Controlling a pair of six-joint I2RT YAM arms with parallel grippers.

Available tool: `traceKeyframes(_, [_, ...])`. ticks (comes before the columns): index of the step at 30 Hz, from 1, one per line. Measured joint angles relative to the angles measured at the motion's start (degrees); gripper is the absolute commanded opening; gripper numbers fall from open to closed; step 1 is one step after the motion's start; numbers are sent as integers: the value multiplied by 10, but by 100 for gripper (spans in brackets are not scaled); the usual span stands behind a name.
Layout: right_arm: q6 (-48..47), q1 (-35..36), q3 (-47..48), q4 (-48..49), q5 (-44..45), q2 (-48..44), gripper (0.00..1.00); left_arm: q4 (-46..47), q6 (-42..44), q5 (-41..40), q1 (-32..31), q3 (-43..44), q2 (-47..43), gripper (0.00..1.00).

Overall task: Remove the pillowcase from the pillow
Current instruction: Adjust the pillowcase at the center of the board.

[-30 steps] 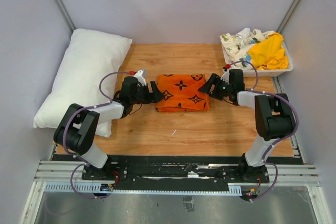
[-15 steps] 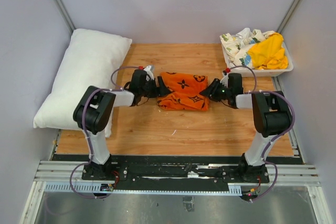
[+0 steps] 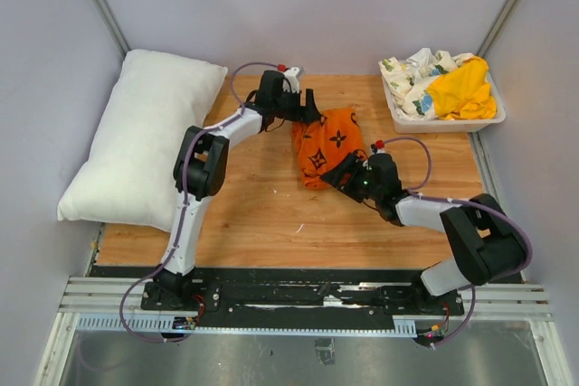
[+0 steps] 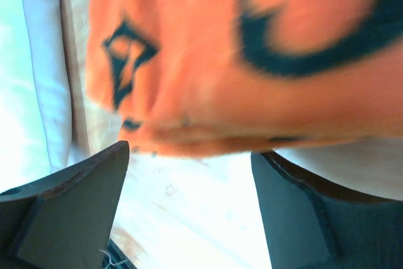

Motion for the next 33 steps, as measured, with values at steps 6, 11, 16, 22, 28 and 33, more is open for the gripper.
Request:
traceKeyframes(6, [-73,63,11,-102,97,-123,99,-37,55,-24,-7,22,-36,90])
traceKeyframes(11, [-155,77,15,-163,188,-257,98,-43,72,-51,30,-68,-149,91])
traceKeyframes(16, [-271,104,108,-206,288,-253,98,-11,61,-75,90,-175,-276,91])
traceKeyframes(22, [-393,103,356,-242,309,-16,97,24,40,-78,105,-264,-343,91])
traceKeyframes(28, [-450,103,584,-367,226,167,55,51,7,-74,100,-379,-380,91])
traceKeyframes(33, [-464,103,655,-450,177,219,52,71,-19,-71,101,-460,-407,90])
